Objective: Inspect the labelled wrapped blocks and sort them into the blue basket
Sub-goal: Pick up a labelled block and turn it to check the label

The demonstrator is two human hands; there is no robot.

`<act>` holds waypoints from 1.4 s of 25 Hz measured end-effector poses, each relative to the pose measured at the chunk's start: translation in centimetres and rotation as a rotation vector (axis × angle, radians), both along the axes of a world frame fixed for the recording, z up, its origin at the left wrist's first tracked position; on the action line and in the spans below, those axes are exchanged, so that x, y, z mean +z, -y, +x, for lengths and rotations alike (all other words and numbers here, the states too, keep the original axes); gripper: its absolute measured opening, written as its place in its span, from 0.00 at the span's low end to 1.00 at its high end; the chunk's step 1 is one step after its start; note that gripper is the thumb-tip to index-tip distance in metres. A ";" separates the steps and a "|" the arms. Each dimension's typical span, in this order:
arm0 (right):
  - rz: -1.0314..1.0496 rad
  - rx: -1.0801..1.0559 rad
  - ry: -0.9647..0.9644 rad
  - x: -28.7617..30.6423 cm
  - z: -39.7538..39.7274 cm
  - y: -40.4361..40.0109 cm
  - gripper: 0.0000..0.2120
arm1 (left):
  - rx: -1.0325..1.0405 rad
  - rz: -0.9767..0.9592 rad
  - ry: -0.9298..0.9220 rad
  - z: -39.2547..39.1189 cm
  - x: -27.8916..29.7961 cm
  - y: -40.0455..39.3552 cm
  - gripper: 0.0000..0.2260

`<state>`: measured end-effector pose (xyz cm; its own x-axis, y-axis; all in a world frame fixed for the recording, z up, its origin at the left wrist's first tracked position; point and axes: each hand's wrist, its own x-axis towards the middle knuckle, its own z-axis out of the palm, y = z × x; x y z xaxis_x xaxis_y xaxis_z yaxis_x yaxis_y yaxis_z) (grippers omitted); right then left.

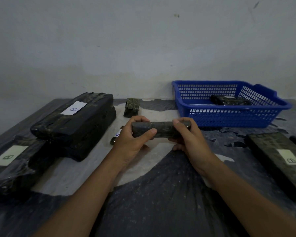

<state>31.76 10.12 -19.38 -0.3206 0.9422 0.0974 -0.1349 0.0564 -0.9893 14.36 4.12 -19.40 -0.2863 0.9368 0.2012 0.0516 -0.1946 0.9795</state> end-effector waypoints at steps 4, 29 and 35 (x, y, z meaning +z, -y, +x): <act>-0.051 0.020 -0.069 0.0 0.0 -0.4 0.08 | -0.018 0.000 -0.008 -0.4 0.0 0.0 0.13; 0.188 -0.180 0.153 -1.0 -0.4 0.0 0.17 | 0.044 0.038 -0.083 0.2 -0.2 -0.1 0.11; 0.207 -0.245 0.201 -0.7 -0.7 0.6 0.26 | 0.057 0.088 -0.084 0.5 -0.5 -0.1 0.13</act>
<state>31.02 9.53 -20.12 -0.1200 0.9602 0.2521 0.1028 0.2645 -0.9589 14.90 4.25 -19.86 -0.3171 0.8972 0.3074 0.1459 -0.2741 0.9506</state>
